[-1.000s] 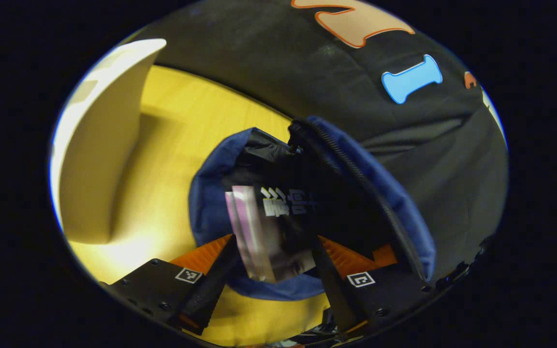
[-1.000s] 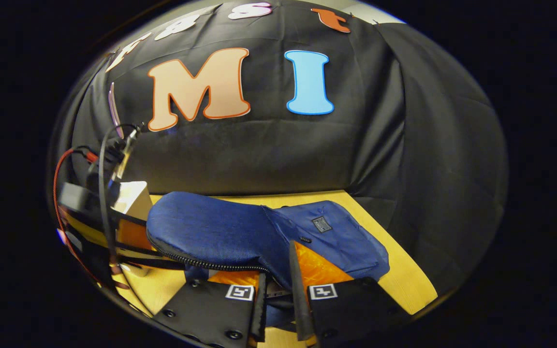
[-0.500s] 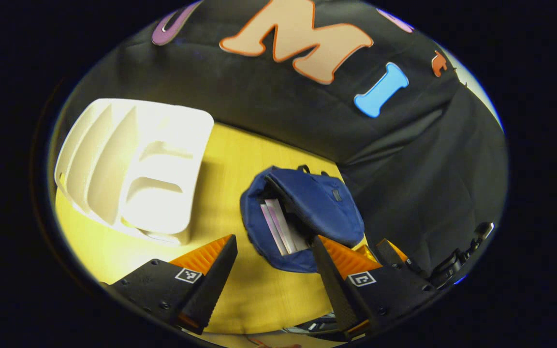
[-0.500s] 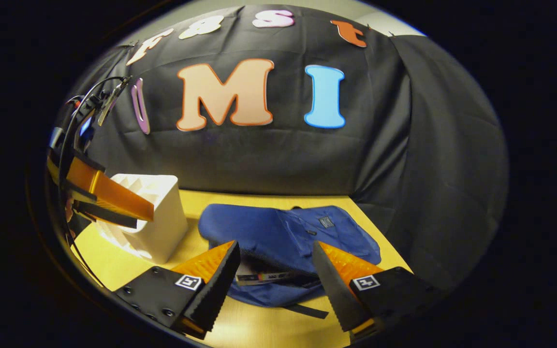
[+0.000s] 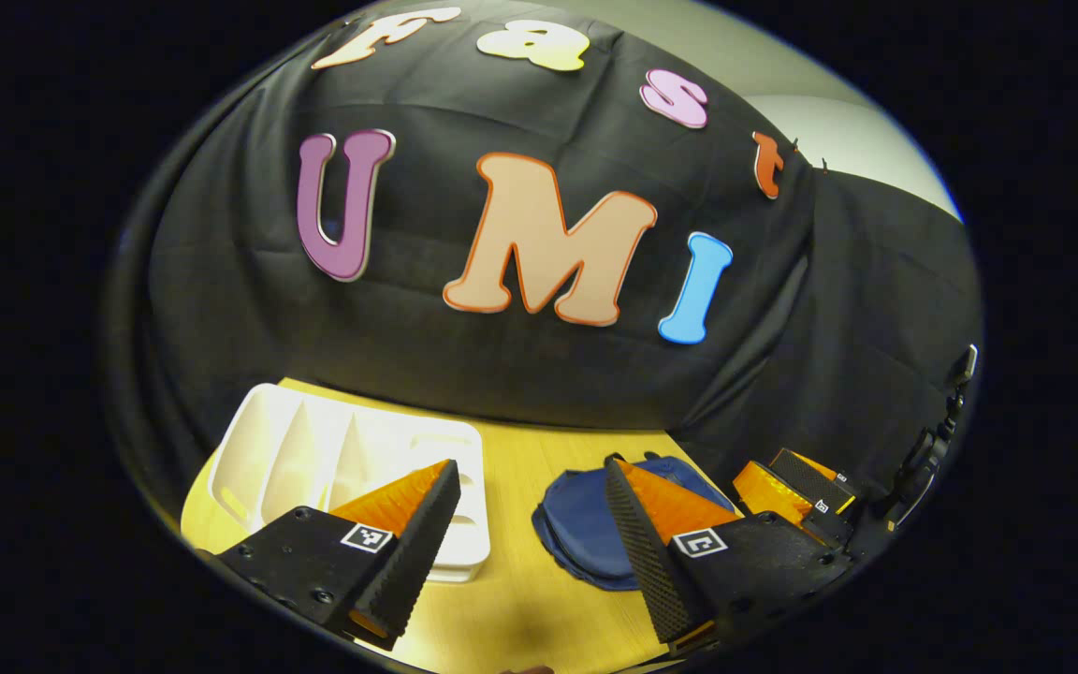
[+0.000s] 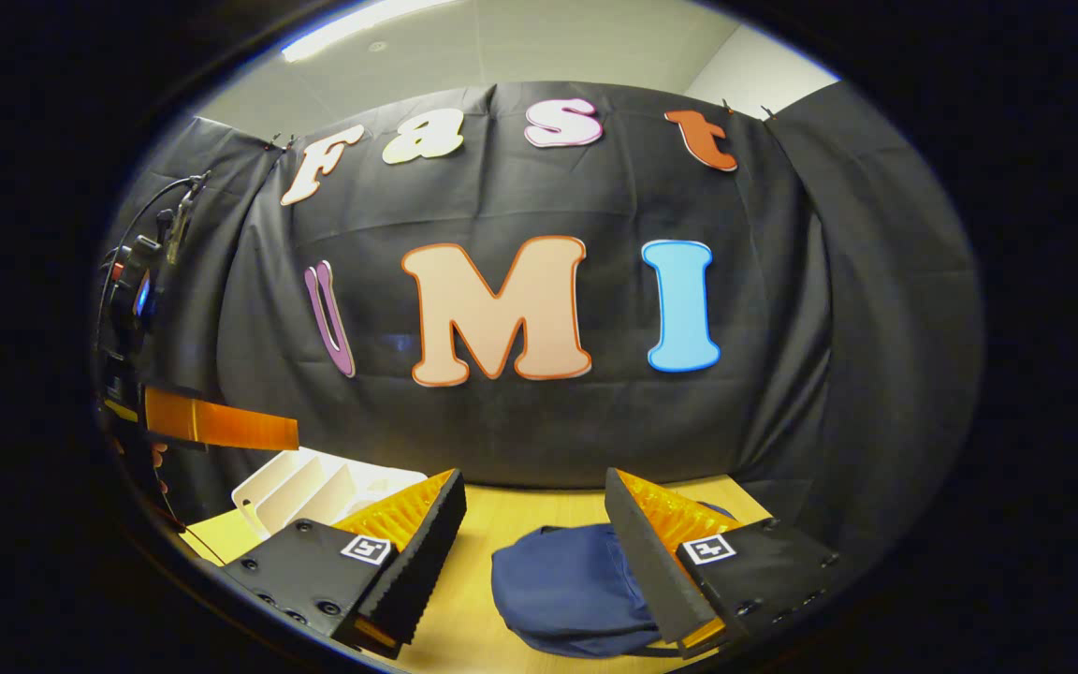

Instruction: Open the schoolbag, grab two books from the bookshelf and put them into the schoolbag.

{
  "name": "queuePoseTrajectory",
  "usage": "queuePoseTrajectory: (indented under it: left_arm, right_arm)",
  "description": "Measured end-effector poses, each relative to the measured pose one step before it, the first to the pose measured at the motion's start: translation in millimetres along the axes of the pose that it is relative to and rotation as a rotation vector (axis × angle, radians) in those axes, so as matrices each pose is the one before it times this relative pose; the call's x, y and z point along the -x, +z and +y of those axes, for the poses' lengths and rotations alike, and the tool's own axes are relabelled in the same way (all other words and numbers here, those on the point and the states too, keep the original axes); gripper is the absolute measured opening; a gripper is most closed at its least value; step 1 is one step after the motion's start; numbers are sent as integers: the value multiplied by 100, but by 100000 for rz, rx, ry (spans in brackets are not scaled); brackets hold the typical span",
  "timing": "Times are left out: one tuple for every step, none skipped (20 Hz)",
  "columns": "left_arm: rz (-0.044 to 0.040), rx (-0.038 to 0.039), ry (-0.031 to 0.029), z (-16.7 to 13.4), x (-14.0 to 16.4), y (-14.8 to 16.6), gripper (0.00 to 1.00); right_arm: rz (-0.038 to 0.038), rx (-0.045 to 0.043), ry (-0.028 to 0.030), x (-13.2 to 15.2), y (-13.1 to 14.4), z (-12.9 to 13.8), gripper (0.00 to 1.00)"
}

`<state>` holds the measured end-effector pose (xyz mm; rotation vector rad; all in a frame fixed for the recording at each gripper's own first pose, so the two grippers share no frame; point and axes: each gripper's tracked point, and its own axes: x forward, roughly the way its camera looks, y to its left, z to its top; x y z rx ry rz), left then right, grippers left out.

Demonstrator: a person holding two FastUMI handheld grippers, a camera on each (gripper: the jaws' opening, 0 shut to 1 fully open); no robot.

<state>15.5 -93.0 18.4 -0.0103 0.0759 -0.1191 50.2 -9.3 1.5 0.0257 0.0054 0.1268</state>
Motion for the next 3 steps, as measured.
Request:
queuePoseTrajectory:
  left_arm:
    - [-4181, 1086, 1227, 782, 400, 1578, 93]
    - [-3040, 843, 1233, 473, 210, 1557, 90]
    - [-3016, -106, 1314, 846, 296, 1232, 90]
  right_arm:
    - [-1689, 550, 294, -242, 912, 379, 96]
    - [-2095, 648, 557, -154, 1063, 484, 96]
    - [-2297, 594, 513, -159, 1070, 370, 96]
